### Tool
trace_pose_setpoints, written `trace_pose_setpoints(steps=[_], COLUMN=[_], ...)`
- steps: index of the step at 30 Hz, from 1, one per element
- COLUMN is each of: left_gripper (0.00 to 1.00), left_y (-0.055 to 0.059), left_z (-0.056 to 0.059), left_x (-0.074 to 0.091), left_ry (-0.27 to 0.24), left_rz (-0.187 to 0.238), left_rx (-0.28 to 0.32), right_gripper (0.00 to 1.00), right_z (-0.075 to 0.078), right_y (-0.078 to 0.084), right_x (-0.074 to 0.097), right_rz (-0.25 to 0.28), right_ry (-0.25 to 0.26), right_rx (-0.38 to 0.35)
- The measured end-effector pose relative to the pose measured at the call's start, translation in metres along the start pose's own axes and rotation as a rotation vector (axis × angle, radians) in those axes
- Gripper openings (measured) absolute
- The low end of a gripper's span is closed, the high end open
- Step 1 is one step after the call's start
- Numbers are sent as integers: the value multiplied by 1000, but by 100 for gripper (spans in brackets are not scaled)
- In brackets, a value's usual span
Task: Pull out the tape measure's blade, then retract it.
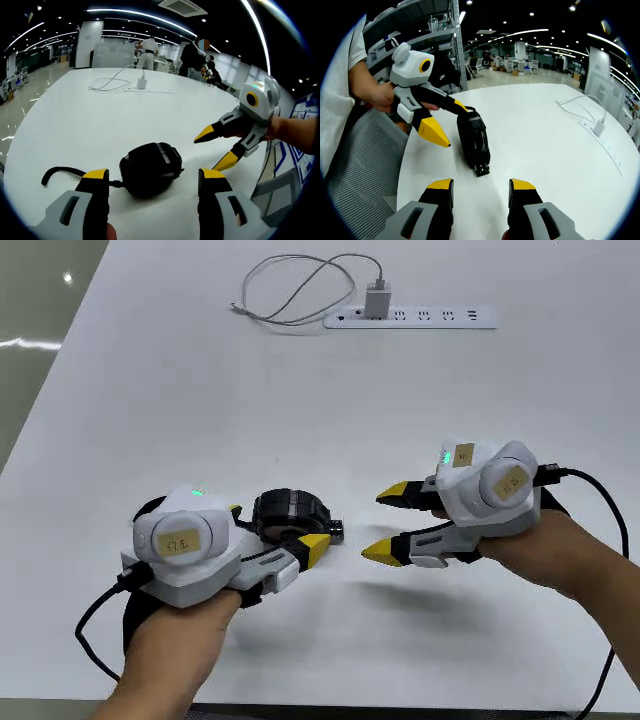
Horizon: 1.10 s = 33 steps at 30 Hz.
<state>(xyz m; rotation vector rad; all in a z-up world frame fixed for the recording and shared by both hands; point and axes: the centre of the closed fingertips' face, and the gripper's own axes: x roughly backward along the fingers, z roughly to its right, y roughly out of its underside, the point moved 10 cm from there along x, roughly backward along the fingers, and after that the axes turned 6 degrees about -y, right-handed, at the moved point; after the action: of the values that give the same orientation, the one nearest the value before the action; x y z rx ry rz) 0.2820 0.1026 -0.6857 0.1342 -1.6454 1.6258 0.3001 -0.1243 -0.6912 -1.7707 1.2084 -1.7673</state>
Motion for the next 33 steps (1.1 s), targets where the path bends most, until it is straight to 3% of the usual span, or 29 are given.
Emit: trace_pose_setpoints(steps=[11,22,33], left_gripper=[72,74,79], left_y=[1,2,2], left_z=[-7,-17,-31], left_x=[19,34,47], left_ry=[38,67,88], left_rz=[17,21,23], left_rx=[-65,-123,-168], right_gripper=[53,58,67], right_z=[-10,-19,-31], right_y=[-2,1,7], right_x=[17,35,54], right_rz=[48,74,72], right_ry=[52,92,122], right_rx=[-32,-56,-83])
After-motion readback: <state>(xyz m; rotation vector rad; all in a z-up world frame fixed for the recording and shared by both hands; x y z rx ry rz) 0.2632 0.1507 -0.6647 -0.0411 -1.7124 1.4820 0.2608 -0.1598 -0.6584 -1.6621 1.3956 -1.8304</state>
